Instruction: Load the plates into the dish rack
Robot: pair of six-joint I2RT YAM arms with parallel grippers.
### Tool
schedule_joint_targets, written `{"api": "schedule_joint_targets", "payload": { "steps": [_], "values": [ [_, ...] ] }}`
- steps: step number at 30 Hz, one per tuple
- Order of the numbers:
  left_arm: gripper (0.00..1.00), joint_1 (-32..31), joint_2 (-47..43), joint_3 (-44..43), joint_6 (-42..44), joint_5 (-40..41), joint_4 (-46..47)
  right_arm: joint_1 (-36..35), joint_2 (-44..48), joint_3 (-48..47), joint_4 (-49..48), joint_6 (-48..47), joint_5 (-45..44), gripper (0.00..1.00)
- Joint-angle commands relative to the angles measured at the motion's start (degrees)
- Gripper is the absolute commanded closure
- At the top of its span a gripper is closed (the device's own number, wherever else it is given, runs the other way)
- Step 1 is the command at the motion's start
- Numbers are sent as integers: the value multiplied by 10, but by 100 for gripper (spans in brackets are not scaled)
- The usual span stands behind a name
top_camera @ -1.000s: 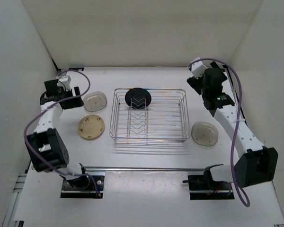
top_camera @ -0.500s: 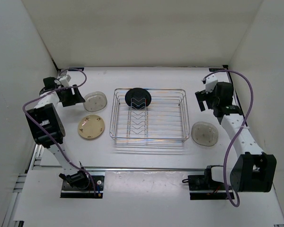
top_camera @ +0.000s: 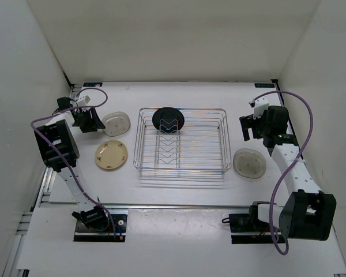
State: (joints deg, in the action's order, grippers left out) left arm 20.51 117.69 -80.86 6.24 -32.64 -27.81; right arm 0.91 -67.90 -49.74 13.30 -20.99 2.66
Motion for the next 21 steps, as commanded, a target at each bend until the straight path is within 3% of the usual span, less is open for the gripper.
{"api": "schedule_joint_targets", "payload": {
  "steps": [1, 21],
  "values": [
    [37, 2, 2, -30, 9, -30, 7, 4, 12, 3, -19, 17, 20, 4],
    [48, -9, 79, -82, -3, -77, -19, 15, 17, 3, -19, 17, 37, 5]
  ]
}}
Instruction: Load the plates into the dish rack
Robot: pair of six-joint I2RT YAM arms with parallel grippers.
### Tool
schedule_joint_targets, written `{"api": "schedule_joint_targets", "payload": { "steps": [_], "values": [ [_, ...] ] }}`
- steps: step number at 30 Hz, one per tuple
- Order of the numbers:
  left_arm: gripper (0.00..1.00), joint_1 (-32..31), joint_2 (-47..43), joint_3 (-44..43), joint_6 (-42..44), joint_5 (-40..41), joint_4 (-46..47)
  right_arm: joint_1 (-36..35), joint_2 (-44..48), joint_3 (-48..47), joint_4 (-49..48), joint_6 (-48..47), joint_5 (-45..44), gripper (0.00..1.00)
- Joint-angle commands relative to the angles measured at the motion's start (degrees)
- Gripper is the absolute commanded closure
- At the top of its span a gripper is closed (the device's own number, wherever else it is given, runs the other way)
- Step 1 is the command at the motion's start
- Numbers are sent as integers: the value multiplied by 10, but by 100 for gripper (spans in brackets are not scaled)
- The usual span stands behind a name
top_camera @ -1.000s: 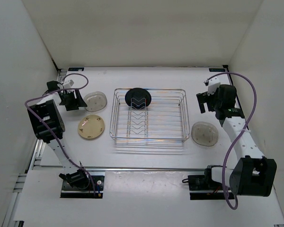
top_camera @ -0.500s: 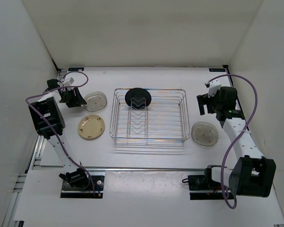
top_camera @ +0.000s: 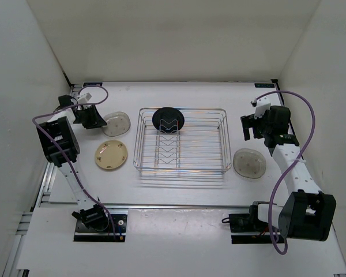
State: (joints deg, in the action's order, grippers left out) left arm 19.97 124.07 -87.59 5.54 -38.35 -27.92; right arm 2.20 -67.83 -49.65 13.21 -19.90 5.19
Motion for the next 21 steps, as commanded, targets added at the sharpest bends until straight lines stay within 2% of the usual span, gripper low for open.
{"api": "schedule_joint_targets", "payload": {
  "steps": [1, 9, 14, 21],
  "values": [
    [48, -4, 15, -20, 4, -27, -18, 2, 17, 3, -18, 7, 11, 6],
    [69, -4, 21, -20, 15, -21, -34, 7, 17, 3, -18, 7, 17, 6],
    [90, -4, 21, -20, 15, -8, -35, 12, 22, 8, -18, 7, 22, 6],
    [90, -4, 0, -7, 25, 16, -40, 12, 27, 13, -18, 7, 27, 6]
  ]
}}
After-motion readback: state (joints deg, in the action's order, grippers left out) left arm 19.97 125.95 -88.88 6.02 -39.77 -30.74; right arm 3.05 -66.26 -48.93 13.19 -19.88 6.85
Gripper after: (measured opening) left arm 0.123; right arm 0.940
